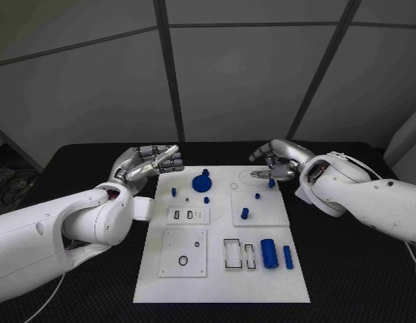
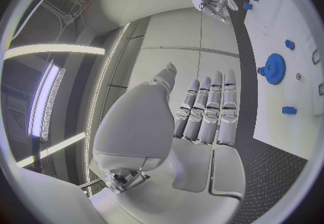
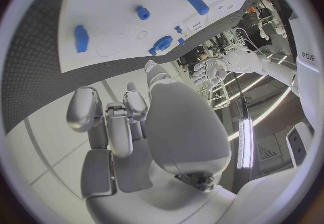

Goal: Assemble the parts on the task board

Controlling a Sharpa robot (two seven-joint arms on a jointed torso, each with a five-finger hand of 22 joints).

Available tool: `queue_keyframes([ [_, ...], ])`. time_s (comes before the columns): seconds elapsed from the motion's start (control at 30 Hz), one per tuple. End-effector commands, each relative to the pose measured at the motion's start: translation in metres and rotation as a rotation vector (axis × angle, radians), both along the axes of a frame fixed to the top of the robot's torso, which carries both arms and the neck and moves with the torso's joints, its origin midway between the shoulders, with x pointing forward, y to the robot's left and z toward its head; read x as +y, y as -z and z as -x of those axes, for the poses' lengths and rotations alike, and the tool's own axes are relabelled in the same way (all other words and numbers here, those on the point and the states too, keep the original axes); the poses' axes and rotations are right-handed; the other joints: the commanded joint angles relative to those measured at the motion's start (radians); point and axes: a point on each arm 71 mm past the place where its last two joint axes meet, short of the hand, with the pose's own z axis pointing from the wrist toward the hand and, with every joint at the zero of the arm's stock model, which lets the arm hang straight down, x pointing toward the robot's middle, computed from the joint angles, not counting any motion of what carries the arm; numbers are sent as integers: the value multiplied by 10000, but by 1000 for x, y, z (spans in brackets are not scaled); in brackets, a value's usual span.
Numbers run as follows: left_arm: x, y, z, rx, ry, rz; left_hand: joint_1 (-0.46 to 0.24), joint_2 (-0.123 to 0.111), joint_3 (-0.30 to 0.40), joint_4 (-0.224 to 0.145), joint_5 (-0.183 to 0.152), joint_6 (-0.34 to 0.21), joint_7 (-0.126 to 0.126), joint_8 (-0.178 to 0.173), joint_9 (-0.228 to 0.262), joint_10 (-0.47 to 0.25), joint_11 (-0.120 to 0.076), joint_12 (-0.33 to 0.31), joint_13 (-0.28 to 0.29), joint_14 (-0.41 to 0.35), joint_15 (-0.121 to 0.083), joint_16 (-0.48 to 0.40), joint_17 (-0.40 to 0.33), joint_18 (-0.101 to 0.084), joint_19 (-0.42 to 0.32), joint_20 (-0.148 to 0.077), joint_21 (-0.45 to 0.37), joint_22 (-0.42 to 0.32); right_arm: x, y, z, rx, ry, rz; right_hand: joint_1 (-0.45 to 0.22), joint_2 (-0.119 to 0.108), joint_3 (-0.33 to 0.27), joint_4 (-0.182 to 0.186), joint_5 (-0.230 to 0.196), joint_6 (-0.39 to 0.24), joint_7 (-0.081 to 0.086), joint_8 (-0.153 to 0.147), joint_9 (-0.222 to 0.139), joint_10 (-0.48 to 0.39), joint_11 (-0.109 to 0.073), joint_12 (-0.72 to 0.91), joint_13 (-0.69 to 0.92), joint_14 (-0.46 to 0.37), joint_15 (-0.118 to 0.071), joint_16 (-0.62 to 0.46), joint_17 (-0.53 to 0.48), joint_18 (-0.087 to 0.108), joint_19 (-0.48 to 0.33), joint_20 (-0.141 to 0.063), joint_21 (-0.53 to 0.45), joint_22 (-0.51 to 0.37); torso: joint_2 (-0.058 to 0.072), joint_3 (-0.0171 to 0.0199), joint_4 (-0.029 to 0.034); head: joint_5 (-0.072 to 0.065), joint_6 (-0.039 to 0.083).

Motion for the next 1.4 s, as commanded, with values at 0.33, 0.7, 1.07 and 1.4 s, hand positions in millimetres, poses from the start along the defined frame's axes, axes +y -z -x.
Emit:
queue_keyframes([
  [0.33, -2, -1, -2, -121, 142, -1, 15, 91, -4, -48, -30, 56, 23, -57, -12, 54, 27, -62, 0, -31, 35, -44, -15, -206, -16, 42, -49, -11, -49, 3, -1, 770, 370, -548, 107, -65, -51, -87, 140, 88, -15, 38, -17, -68, -6, -59, -40, 944, 22, -35, 2268, -31, -59, -20, -59, -18, 13, 24, -13, -204, 49],
  [0.7, -3, 0, -4, -111, 130, -4, 15, 91, -4, -48, -30, 56, 23, -57, -12, 54, 27, -62, 0, -31, 35, -44, -15, -206, -16, 42, -49, -11, -56, 11, -9, 1114, 561, -495, 125, -77, -68, -98, 167, 55, -15, 7, -28, -51, -9, -48, -20, 957, 17, -15, 2318, -34, -52, -26, -56, -7, 20, 3, 3, -221, 39],
  [1.07, -3, 1, -5, -107, 110, -10, 15, 91, -4, -48, -30, 56, 23, -57, -12, 54, 27, -62, 0, -31, 35, -44, -15, -206, -16, 42, -49, -11, -53, 24, -9, 1602, 492, -389, 179, -48, -61, -127, 188, 66, -19, -2, -29, -24, -15, -29, 8, 965, 12, -2, 2348, -38, -37, -33, -48, 12, 17, -8, 6, -229, -32],
  [1.4, -3, 1, -5, -108, 116, -5, 15, 91, -4, -48, -30, 56, 23, -57, -12, 54, 27, -62, 0, -31, 35, -44, -15, -206, -16, 42, -49, -11, -51, 33, -9, 1886, 472, -243, 221, 14, -67, -160, 212, 232, -27, 49, -8, 6, -24, -14, 32, 974, 1, 11, 2380, -45, -11, -47, -37, 39, 7, 4, -7, -207, -69],
])
